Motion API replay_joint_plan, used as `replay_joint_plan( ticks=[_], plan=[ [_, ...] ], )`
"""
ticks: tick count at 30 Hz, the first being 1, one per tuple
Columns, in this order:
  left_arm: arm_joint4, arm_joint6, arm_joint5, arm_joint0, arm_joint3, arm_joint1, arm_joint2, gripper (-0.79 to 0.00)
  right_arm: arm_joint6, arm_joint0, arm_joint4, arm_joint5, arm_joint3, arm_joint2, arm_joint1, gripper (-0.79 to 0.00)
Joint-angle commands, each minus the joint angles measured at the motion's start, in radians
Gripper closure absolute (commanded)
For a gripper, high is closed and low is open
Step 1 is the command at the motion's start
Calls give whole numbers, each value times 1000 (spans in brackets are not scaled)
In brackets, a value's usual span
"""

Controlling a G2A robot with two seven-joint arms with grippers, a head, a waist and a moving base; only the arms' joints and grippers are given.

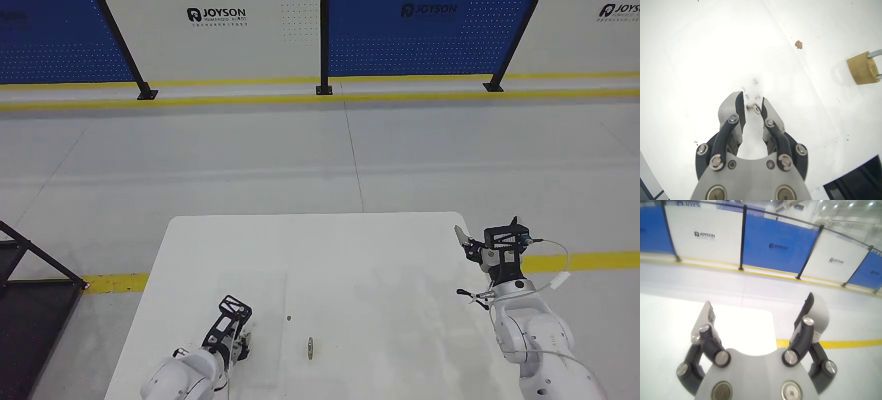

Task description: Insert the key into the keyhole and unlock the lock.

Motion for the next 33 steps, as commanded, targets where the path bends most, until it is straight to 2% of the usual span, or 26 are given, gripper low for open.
replay_joint_plan(
  ticks=[1,3,4,12,19,25,29,33],
  plan=[
    [3,0,3,-2,-2,0,2,-62,0,0,0,0,0,0,0,-785],
    [7,2,10,-2,-5,0,2,-49,0,0,0,0,0,0,0,-785],
    [9,1,12,-1,-7,0,2,-3,0,0,0,0,0,0,0,-785],
    [11,14,25,11,-34,3,-15,0,0,0,0,0,0,0,0,-785],
    [-77,39,5,28,-77,5,-60,0,0,0,0,0,0,0,0,-785],
    [-253,155,-132,90,-176,14,-162,0,0,0,0,0,0,0,0,-785],
    [-366,220,-262,132,-203,21,-229,0,0,0,0,0,0,0,0,-785],
    [-458,291,-352,157,-211,25,-274,0,0,0,0,0,0,0,0,-785]
  ],
)
